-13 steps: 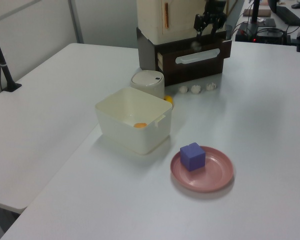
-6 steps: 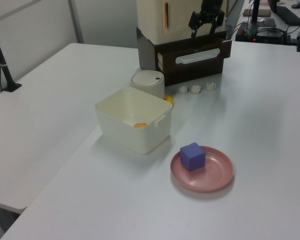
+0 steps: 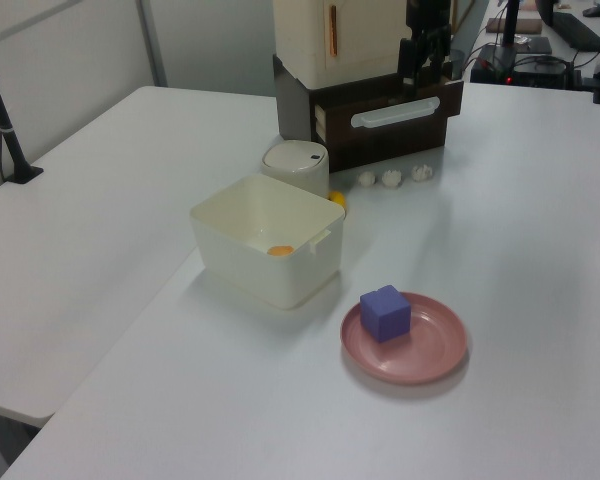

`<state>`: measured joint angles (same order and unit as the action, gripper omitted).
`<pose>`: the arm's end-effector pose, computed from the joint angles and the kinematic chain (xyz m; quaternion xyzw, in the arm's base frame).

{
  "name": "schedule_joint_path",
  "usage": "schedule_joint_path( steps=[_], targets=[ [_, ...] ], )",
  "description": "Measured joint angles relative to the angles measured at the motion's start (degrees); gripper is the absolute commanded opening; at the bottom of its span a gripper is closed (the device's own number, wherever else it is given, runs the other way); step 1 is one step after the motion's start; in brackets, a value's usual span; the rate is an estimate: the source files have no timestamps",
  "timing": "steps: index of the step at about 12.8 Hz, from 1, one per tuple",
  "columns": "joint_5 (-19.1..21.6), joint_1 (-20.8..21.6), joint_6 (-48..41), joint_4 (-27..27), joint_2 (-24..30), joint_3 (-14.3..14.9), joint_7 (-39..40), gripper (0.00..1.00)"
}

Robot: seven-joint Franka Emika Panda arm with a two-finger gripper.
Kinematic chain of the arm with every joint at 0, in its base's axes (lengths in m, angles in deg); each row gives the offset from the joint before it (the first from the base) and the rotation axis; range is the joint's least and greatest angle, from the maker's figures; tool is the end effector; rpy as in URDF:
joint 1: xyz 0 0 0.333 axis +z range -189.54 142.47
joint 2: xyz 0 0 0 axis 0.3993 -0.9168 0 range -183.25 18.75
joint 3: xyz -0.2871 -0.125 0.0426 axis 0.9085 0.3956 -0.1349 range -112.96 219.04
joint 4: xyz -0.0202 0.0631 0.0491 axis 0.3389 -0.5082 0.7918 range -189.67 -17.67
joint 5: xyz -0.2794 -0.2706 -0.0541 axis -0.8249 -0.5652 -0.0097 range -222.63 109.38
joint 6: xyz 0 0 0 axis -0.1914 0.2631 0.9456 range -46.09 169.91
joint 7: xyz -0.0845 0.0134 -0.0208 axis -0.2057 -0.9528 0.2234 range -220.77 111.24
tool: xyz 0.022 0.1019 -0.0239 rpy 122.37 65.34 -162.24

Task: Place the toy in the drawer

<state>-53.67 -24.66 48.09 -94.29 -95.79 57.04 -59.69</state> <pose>0.6275 -0.0459 0.5672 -0.9959 0.0883 0.0083 0.0175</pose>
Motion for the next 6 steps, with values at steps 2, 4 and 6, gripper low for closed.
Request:
schedule_joint_path(
  steps=[2, 4, 6],
  targets=[
    [-4.1, 3.8, -2.9, 0.0, 1.0, -0.1, 1.6, 1.00],
    [-6.4, 7.2, -3.3, -0.6, 0.9, -0.1, 1.8, 1.00],
    [-6.6, 8.1, -3.3, -0.8, 0.8, -0.1, 1.8, 1.00]
  ],
)
